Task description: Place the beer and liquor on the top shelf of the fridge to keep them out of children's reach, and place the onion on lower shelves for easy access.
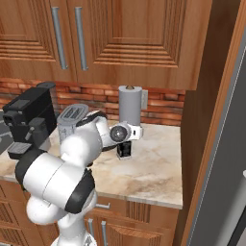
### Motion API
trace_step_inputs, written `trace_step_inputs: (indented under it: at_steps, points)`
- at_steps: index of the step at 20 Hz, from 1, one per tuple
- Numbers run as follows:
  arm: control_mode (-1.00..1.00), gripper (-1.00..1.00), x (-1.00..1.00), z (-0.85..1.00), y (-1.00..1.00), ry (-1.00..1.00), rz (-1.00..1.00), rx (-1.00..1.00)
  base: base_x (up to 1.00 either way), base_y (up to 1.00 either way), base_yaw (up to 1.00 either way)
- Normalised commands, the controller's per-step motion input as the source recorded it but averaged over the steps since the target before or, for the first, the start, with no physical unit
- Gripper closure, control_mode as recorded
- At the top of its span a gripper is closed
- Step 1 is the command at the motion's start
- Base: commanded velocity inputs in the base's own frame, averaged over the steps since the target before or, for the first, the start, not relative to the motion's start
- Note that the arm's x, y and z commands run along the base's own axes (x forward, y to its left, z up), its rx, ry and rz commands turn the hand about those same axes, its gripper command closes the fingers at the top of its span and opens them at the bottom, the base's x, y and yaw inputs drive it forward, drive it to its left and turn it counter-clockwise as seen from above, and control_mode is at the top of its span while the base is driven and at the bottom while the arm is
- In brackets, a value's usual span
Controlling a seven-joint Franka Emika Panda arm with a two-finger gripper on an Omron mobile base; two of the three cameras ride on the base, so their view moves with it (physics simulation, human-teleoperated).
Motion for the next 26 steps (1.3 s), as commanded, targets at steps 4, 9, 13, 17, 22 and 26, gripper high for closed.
trace_step_inputs:
  at_steps: [4, 9, 13, 17, 22, 26]
  points:
    - [-1.0, 1.0, -0.42, 0.9, 0.0, 0.03, 0.05, -0.02, 0.0, 0.0, 0.0]
    - [-1.0, 1.0, -0.44, 1.0, 0.0, 0.02, 0.03, -0.04, 0.0, 0.0, 0.0]
    - [-1.0, 1.0, -0.43, 1.0, 0.0, 0.0, 0.02, -0.02, 0.0, 0.0, 0.0]
    - [-1.0, 1.0, -0.39, 1.0, 0.0, 0.0, 0.0, 0.0, 0.0, 0.0, 0.0]
    - [-1.0, 1.0, -0.6, 0.89, 0.0, 0.08, 0.0, 0.0, 0.0, 0.0, 0.0]
    - [-1.0, 1.0, -0.74, 0.48, 0.11, 0.03, 0.0, 0.03, 0.0, 0.0, 0.0]
